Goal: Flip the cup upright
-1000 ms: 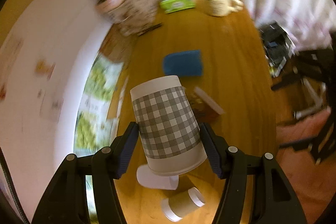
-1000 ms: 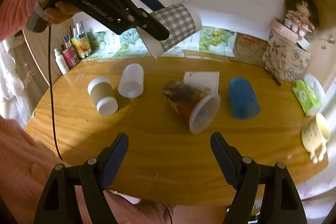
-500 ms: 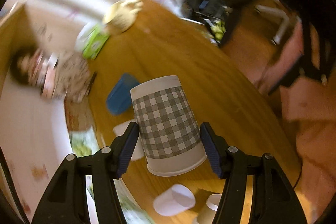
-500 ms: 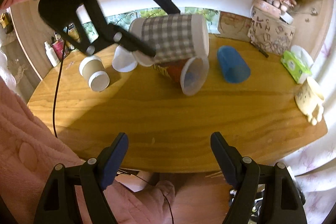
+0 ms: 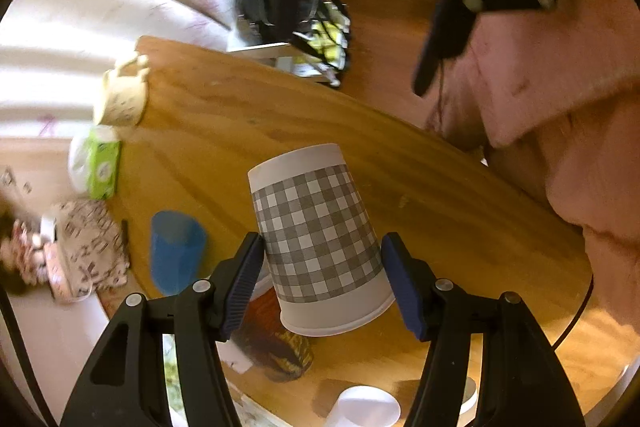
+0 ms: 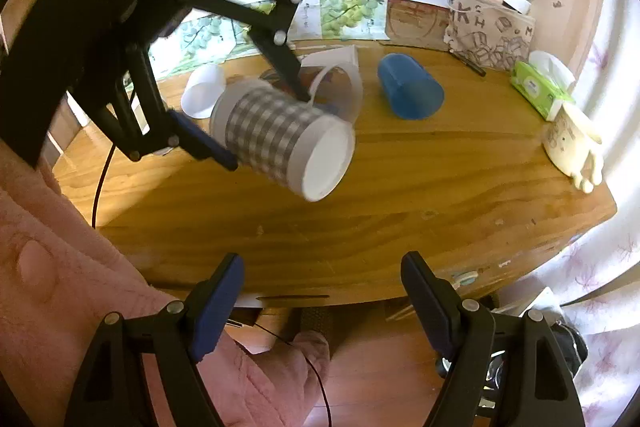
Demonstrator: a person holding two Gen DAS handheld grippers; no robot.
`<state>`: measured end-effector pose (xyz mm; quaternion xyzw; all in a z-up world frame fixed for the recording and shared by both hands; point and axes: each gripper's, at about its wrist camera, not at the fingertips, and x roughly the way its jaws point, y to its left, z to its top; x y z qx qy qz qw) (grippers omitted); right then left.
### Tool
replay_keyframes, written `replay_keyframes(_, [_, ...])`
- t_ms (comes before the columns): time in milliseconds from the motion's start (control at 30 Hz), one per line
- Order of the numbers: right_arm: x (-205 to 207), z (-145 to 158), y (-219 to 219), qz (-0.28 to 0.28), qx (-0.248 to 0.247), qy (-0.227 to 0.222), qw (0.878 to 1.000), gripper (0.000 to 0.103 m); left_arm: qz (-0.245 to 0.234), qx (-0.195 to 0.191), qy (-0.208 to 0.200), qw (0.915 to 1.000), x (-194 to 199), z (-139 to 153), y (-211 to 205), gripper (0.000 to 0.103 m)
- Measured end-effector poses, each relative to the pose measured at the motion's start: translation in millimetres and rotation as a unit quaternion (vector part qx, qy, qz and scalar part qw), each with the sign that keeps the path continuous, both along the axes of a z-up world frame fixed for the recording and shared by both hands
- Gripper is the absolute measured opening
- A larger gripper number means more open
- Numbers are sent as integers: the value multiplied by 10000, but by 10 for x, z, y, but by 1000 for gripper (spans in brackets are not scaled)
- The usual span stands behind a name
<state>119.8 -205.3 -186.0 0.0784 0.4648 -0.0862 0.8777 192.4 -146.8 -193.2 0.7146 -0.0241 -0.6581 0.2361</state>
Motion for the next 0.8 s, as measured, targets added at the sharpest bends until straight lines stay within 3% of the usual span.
replay_keyframes(200, [10,-26,-21,-50,56,-50,10000,81,-356,202,-66,9991,-32,-177,29,65])
replay_keyframes(800, [130,-68,-26,26,33,27,10000,81,-130,470,66,9988,42,-255,-91,67])
